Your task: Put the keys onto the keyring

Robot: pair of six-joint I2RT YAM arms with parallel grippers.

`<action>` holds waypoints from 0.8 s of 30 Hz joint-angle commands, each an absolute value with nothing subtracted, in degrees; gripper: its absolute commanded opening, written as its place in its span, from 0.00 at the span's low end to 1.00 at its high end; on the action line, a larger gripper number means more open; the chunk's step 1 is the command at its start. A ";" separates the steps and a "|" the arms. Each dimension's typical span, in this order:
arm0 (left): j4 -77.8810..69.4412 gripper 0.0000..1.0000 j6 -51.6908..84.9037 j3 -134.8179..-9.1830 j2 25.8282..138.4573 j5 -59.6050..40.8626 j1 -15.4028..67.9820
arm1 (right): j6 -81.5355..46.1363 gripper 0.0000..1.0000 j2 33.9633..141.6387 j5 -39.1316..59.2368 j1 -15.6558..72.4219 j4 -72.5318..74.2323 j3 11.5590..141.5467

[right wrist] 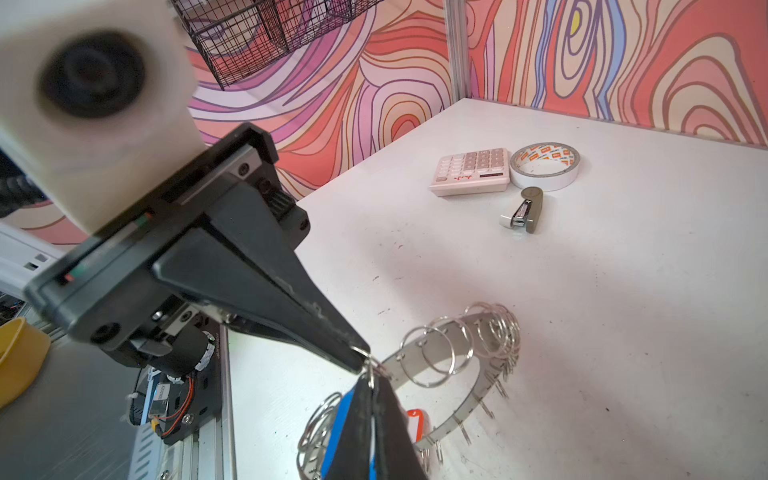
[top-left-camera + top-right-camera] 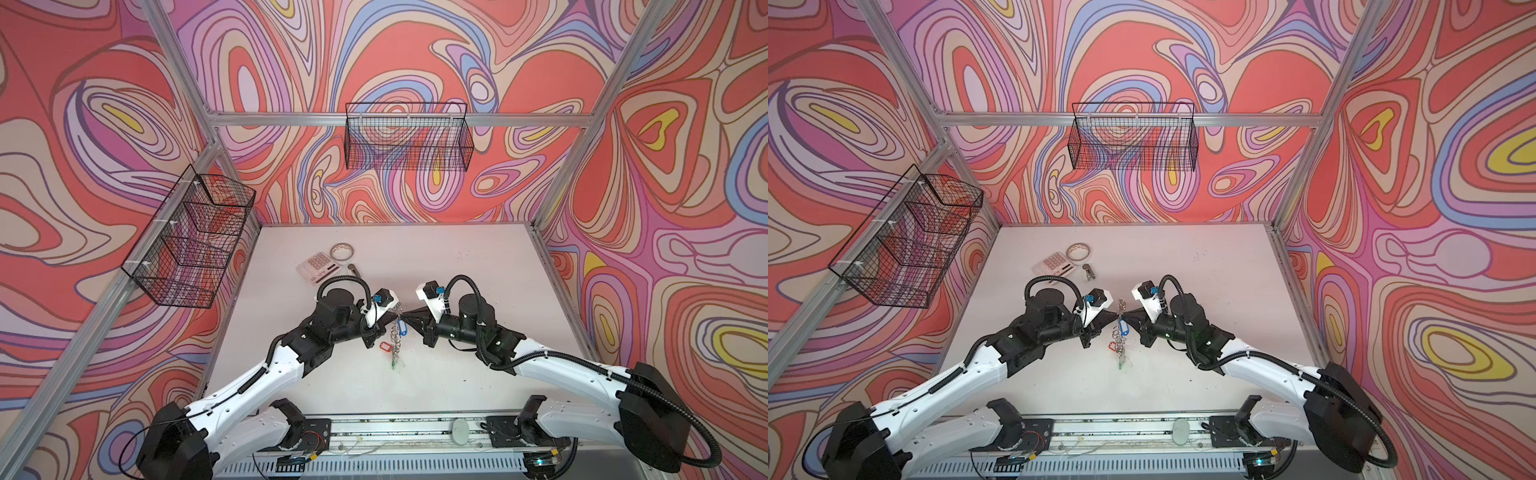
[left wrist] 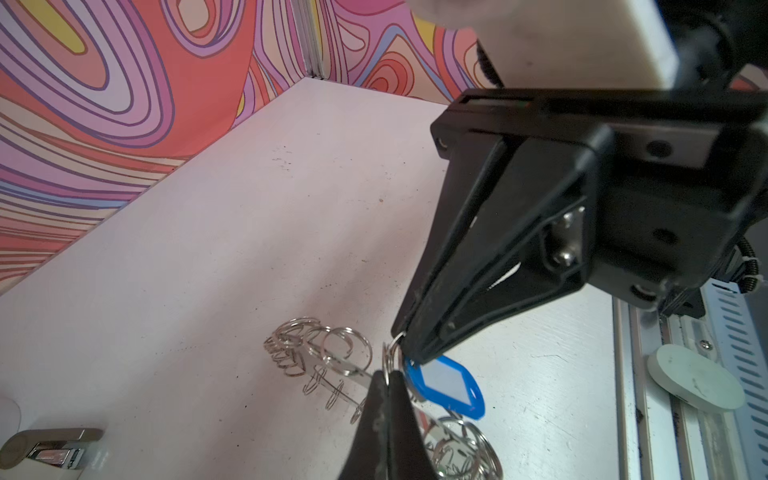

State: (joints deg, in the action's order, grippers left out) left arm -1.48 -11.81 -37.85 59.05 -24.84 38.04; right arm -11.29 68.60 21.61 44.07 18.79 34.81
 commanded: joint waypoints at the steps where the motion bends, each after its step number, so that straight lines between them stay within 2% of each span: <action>1: -3.61 0.00 -12.24 -39.47 57.40 -25.78 38.19 | -12.43 0.00 68.69 19.08 44.12 20.05 35.32; 16: -7.71 0.00 -9.58 -38.02 55.65 -24.39 38.22 | -15.56 0.00 69.96 19.95 44.12 20.70 33.01; 24: -16.26 0.00 -3.81 -35.82 53.05 -22.50 38.23 | -15.11 0.00 70.57 21.99 44.11 21.59 31.65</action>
